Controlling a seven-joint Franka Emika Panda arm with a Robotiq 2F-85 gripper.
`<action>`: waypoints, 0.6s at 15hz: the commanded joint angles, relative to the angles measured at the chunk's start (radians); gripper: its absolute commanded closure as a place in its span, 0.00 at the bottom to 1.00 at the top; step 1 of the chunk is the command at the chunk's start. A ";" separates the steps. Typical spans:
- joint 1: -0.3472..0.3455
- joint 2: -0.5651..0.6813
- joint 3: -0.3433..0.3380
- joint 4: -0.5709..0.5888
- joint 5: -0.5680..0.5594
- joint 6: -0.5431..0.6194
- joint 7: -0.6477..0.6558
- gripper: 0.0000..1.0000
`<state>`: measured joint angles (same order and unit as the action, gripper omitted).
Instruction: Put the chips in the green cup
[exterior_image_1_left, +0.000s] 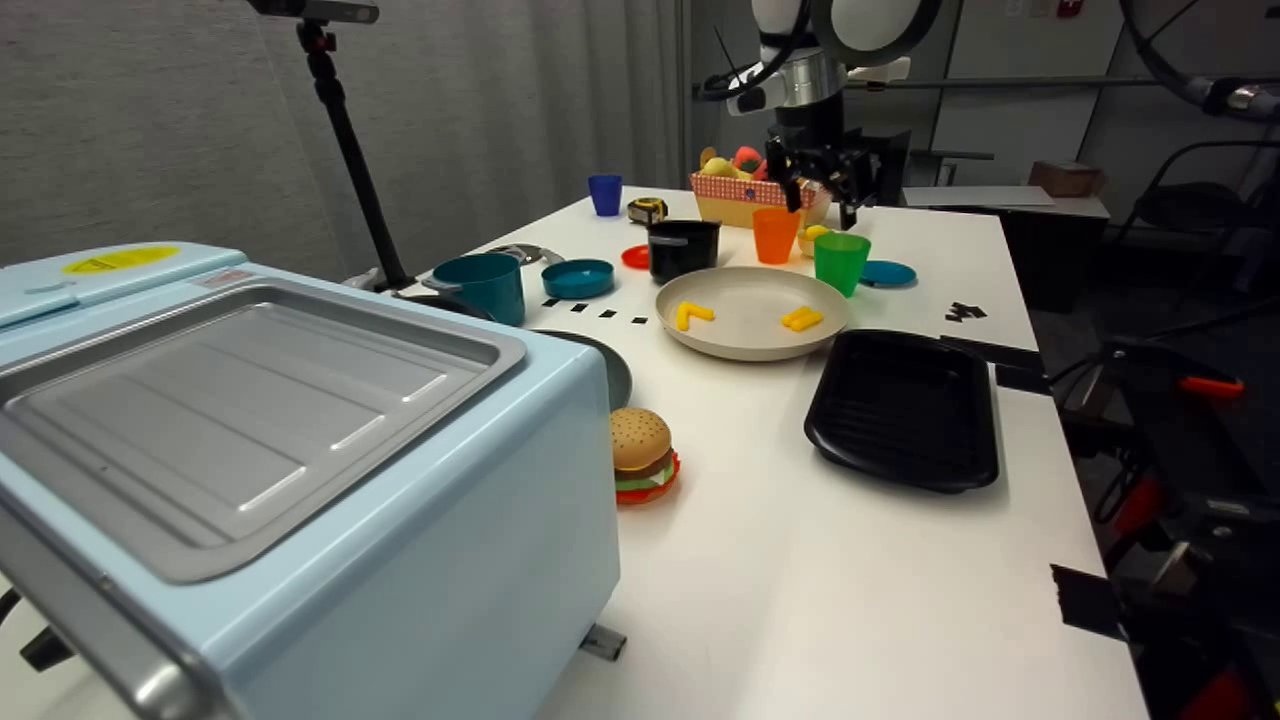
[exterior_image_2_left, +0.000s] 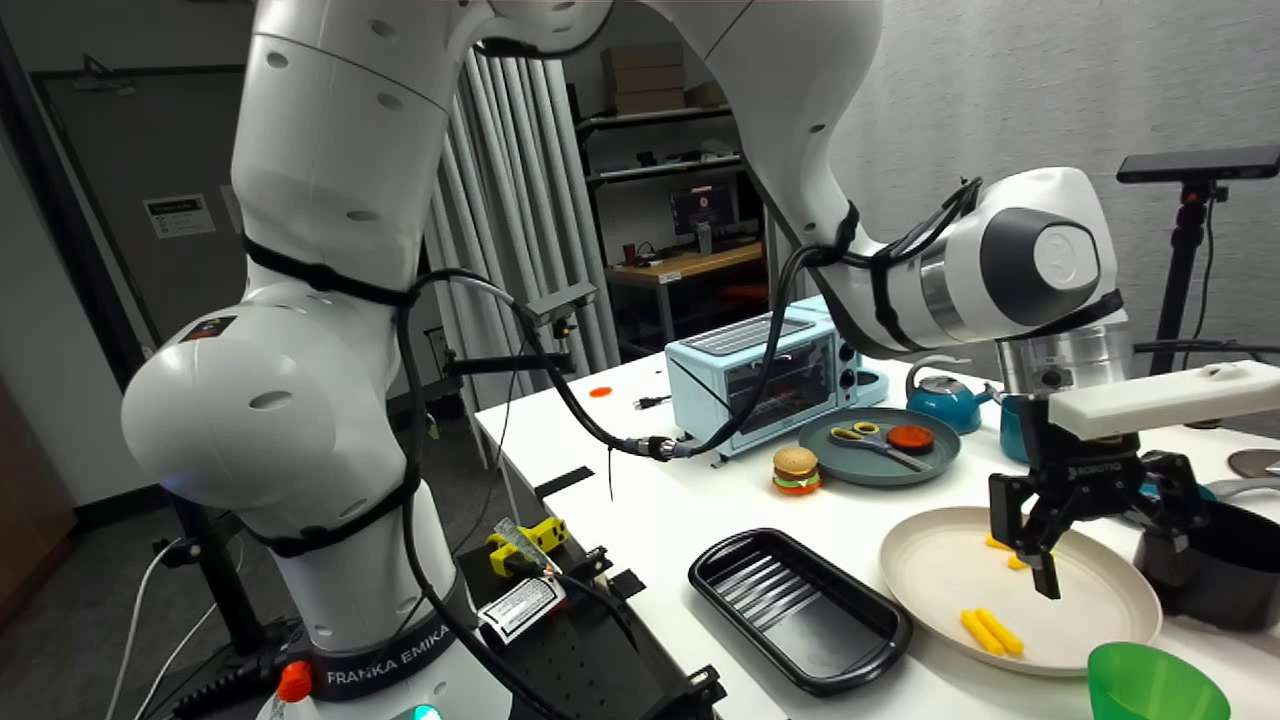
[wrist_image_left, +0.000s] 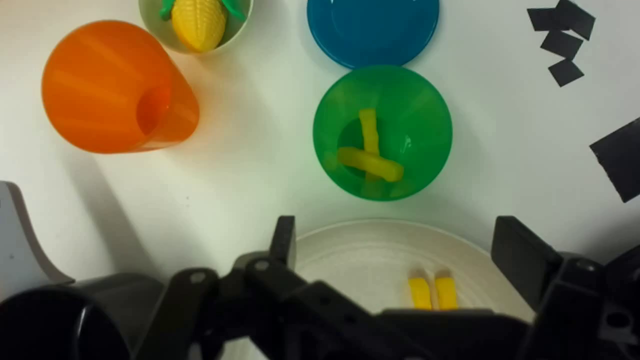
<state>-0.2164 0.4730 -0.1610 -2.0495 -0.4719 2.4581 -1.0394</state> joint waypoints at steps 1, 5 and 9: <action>0.005 0.010 0.023 -0.013 -0.003 0.041 -0.001 0.00; 0.007 0.038 0.047 -0.027 -0.002 0.086 -0.008 0.00; 0.010 0.070 0.063 -0.047 0.000 0.118 -0.013 0.00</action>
<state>-0.2113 0.5281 -0.1016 -2.0816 -0.4719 2.5416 -1.0396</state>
